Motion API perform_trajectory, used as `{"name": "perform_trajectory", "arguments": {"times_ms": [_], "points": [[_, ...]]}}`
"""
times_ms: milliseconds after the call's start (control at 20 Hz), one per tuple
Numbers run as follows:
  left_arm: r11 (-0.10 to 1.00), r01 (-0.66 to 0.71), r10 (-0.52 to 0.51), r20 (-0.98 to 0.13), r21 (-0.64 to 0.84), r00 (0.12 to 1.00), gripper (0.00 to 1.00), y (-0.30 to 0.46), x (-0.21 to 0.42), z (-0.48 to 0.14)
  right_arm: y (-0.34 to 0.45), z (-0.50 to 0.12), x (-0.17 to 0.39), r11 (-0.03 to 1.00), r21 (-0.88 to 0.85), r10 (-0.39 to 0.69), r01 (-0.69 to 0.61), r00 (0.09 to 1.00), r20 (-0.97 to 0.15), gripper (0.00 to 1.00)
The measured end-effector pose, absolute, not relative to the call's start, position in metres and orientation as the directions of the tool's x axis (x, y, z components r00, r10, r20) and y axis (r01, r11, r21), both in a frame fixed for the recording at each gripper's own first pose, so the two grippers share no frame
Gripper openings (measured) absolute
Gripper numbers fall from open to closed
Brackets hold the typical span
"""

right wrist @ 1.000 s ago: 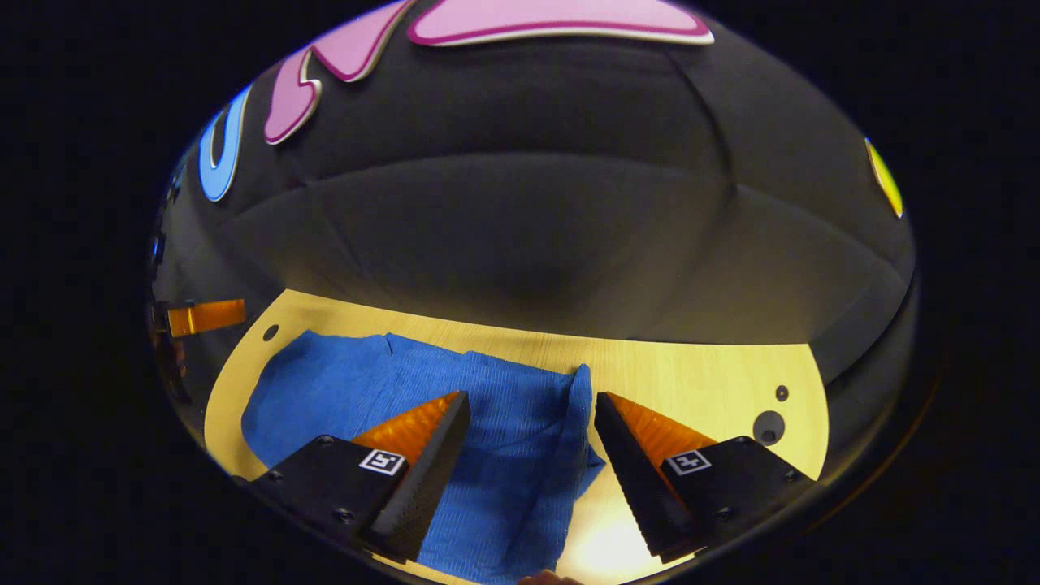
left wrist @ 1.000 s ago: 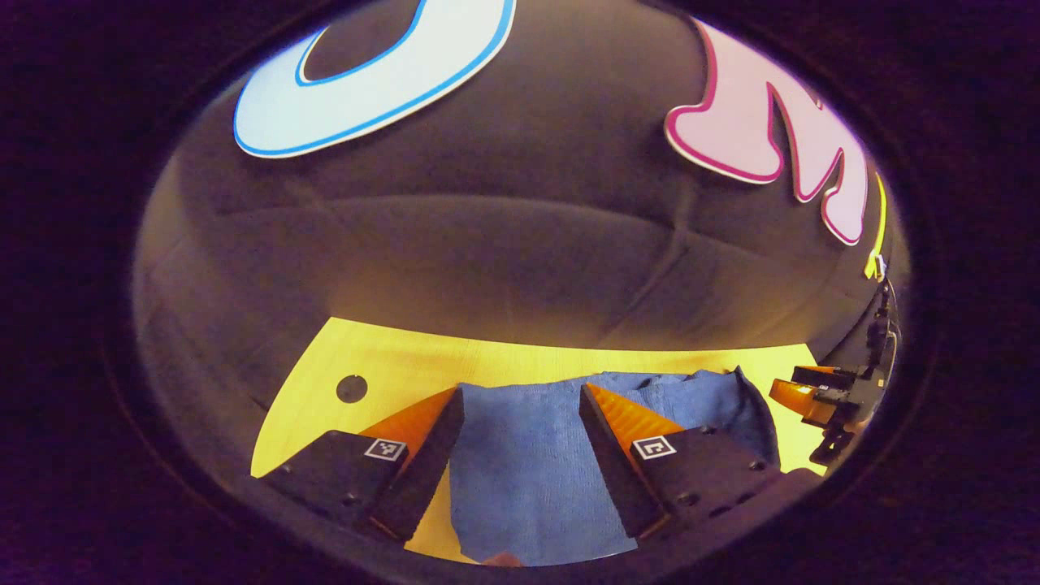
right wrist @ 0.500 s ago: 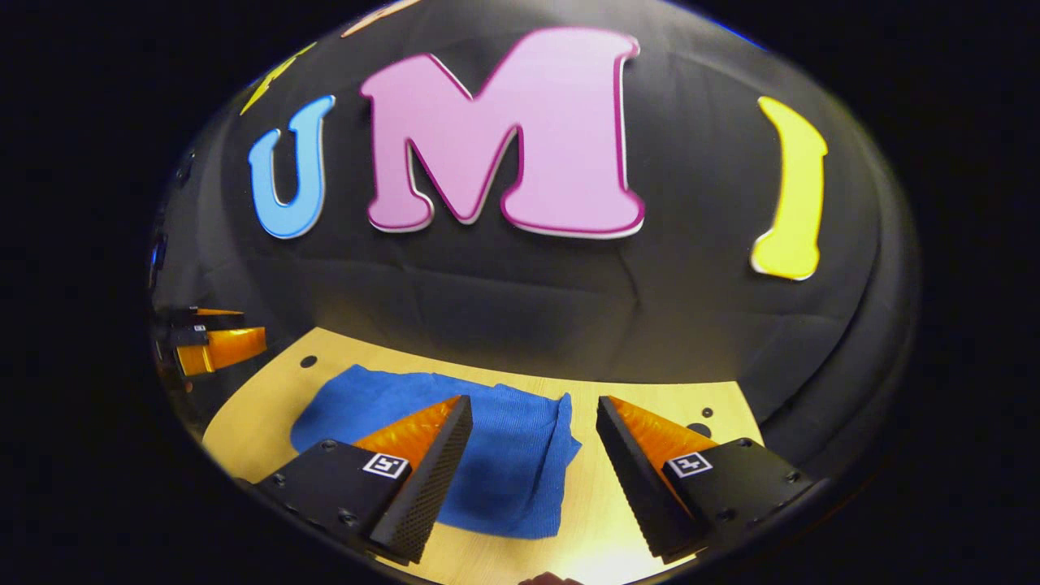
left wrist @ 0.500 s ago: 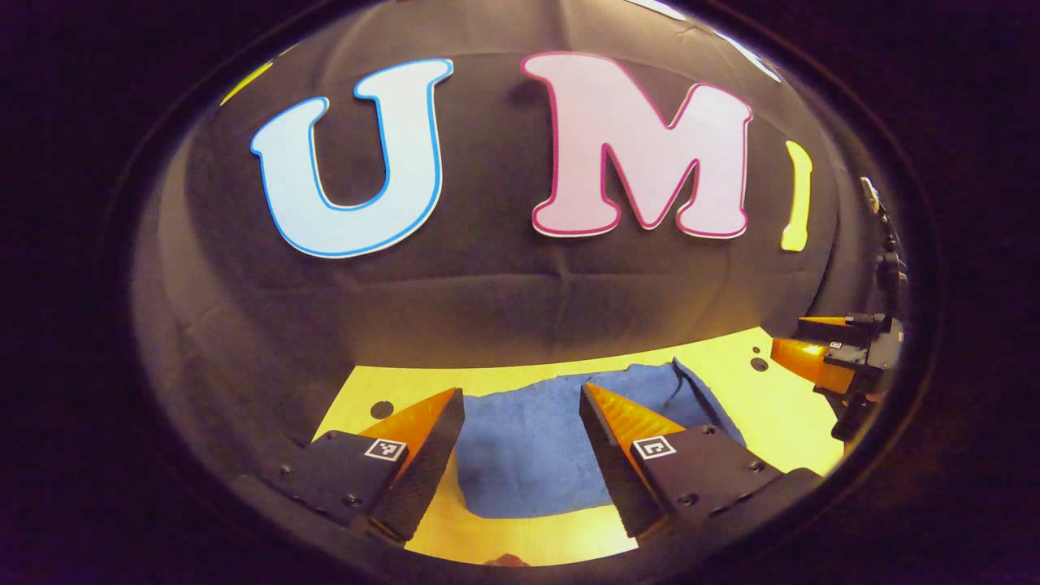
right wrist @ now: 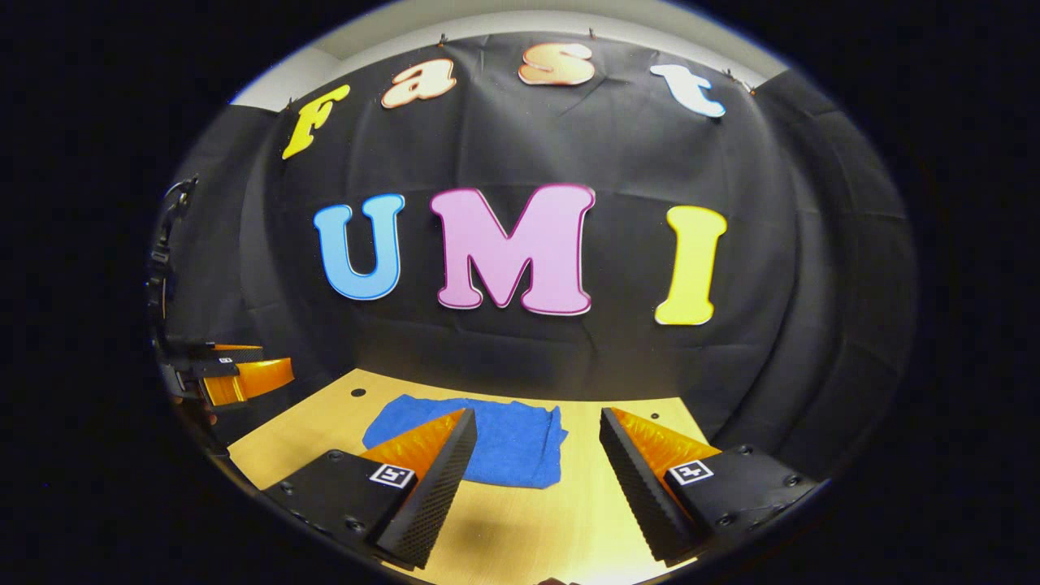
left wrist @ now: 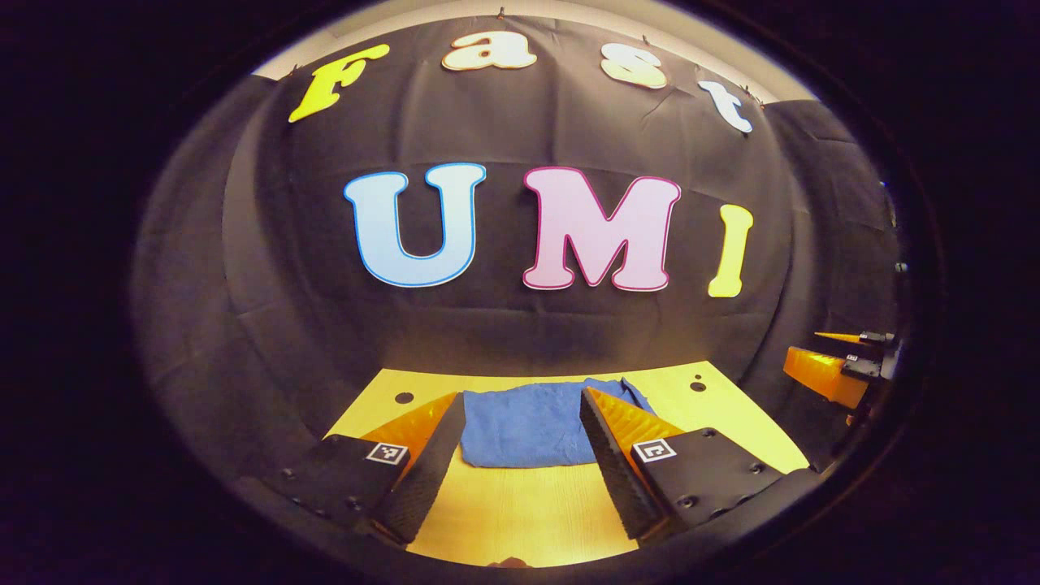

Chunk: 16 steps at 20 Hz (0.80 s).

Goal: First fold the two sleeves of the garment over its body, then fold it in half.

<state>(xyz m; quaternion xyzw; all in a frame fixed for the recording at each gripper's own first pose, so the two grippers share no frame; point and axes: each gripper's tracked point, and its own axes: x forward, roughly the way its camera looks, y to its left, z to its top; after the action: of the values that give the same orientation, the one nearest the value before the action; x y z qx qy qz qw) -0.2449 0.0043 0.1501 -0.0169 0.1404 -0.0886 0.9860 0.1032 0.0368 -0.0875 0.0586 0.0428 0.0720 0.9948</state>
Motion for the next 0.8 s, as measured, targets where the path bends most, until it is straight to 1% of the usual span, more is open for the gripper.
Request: {"name": "perform_trajectory", "arguments": {"times_ms": [150, 300, 450, 600, 700, 750, 800], "points": [[0.983, 0.175, -0.184, -0.242, -0.060, 0.953, 0.83, 0.007, -0.296, 0.158, 0.028, -0.066, 0.050, 0.982, 0.149, 0.120, -0.114, 0.992, -0.035, 0.96], [0.980, 0.179, -0.192, -0.196, -0.081, 0.962, 0.82, 0.013, -0.335, 0.169, 0.026, -0.053, 0.011, 0.988, 0.109, 0.109, -0.109, 0.994, 0.005, 0.96], [0.981, 0.181, -0.189, -0.115, -0.075, 0.975, 0.82, 0.017, -0.365, 0.183, 0.031, -0.039, -0.023, 0.989, 0.084, 0.120, -0.122, 0.992, 0.031, 0.96], [0.985, 0.172, -0.172, -0.071, -0.001, 0.982, 0.81, 0.019, -0.389, 0.189, 0.034, -0.025, -0.041, 0.990, 0.061, 0.119, -0.124, 0.990, 0.070, 0.98], [0.981, 0.194, -0.194, -0.049, 0.003, 0.980, 0.80, 0.008, -0.405, 0.198, 0.034, -0.018, -0.048, 0.991, 0.055, 0.117, -0.123, 0.989, 0.090, 0.98], [0.979, 0.205, -0.205, -0.043, -0.004, 0.978, 0.81, 0.002, -0.411, 0.200, 0.034, -0.015, -0.050, 0.991, 0.051, 0.118, -0.124, 0.988, 0.104, 1.00], [0.977, 0.214, -0.214, -0.040, -0.007, 0.976, 0.81, -0.002, -0.416, 0.202, 0.034, -0.010, -0.055, 0.991, 0.050, 0.119, -0.125, 0.987, 0.110, 0.97]]}}
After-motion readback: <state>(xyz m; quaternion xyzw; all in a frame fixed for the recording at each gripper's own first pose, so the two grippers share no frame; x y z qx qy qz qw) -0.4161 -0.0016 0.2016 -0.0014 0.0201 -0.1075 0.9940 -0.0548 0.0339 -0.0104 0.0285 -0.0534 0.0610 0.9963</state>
